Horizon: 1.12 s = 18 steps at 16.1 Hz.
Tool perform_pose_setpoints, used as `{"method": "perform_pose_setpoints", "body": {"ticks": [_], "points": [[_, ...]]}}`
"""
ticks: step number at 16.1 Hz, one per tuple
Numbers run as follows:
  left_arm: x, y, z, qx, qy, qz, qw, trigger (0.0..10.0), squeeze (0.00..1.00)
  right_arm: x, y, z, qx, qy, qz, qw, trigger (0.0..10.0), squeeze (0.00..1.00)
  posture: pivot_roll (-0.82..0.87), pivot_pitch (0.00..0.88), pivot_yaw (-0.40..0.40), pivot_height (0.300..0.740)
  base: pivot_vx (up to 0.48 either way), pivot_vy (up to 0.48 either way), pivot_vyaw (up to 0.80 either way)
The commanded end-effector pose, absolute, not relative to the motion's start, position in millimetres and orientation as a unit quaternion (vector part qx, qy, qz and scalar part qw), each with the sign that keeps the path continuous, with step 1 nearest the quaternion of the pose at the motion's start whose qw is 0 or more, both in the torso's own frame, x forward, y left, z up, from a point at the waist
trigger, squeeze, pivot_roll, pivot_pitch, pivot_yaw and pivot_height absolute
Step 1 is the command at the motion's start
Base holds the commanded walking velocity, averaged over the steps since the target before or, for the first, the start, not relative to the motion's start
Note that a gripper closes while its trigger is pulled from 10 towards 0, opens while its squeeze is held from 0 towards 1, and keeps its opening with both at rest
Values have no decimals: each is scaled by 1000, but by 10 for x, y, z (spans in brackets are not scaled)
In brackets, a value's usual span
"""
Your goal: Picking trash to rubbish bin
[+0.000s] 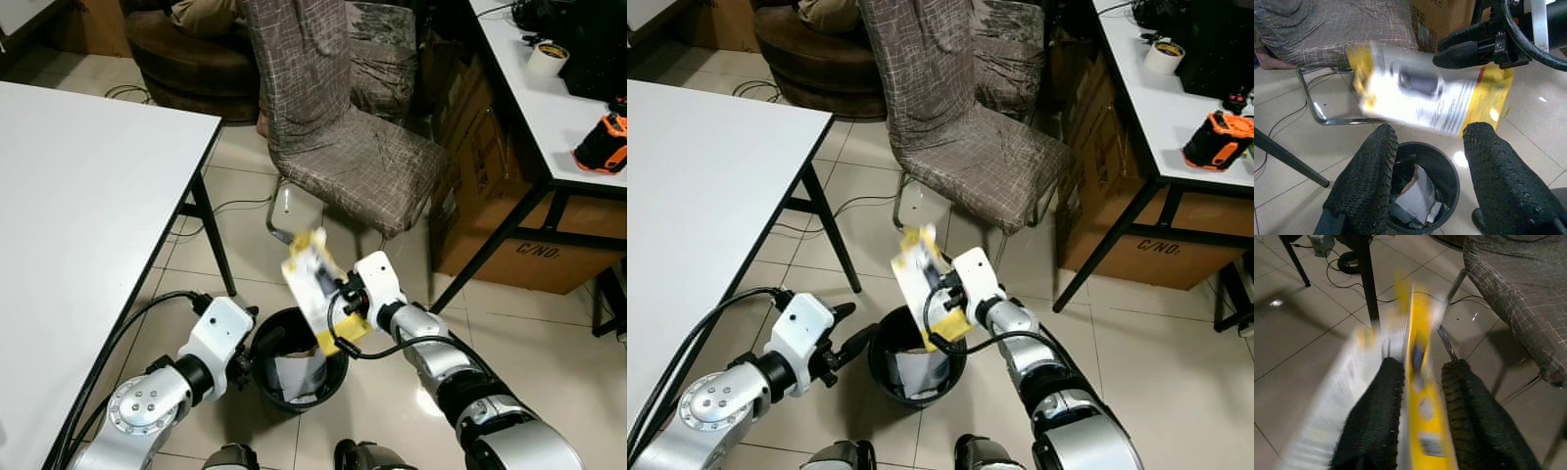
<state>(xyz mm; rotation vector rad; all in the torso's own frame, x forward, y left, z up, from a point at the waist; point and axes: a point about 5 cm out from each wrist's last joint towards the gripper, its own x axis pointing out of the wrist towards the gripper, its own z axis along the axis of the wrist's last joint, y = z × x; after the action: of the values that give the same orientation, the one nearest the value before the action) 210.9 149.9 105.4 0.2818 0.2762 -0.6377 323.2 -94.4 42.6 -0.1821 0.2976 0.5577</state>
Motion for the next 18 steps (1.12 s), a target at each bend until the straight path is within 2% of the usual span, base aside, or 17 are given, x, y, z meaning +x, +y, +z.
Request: {"method": "perform_pose_setpoints", "body": {"ticks": [1,6,7,8,11,13,16,18], "points": [[2097,1479,1073,136,134,-316,929,10000,0,3224,-961,405,-82,149,270,948,10000,1000,65,179,-70,740,0,0,0],[2105,1495,1079,141,133,-307,932,10000,0,3260,-970,429,-75,147,257,952,10000,1000,75,174,-71,740,0,0,0],[2115,1512,1082,144,130,-294,936,10000,0,3261,-971,436,-77,144,257,953,10000,835,76,171,-72,740,0,0,0],[2174,1569,1064,152,132,-247,948,10000,0,3258,-999,449,-75,134,251,956,10000,0,72,166,-68,740,0,0,0],[2282,1577,1160,97,95,-163,977,10000,0,3141,-1129,512,-42,103,216,970,10000,0,41,149,-53,740,0,0,0],[2303,1500,1157,57,94,-157,981,10000,0,3013,-1249,535,-22,114,187,975,10000,0,16,127,-48,740,0,0,0],[2351,1419,1105,48,104,-166,980,10000,0,2824,-1432,579,-9,124,144,982,10000,0,-14,103,-46,740,0,0,0],[2392,1441,1081,51,103,-163,980,10000,0,2791,-1436,639,-8,116,136,984,10000,0,-20,103,-41,740,0,0,0]]}}
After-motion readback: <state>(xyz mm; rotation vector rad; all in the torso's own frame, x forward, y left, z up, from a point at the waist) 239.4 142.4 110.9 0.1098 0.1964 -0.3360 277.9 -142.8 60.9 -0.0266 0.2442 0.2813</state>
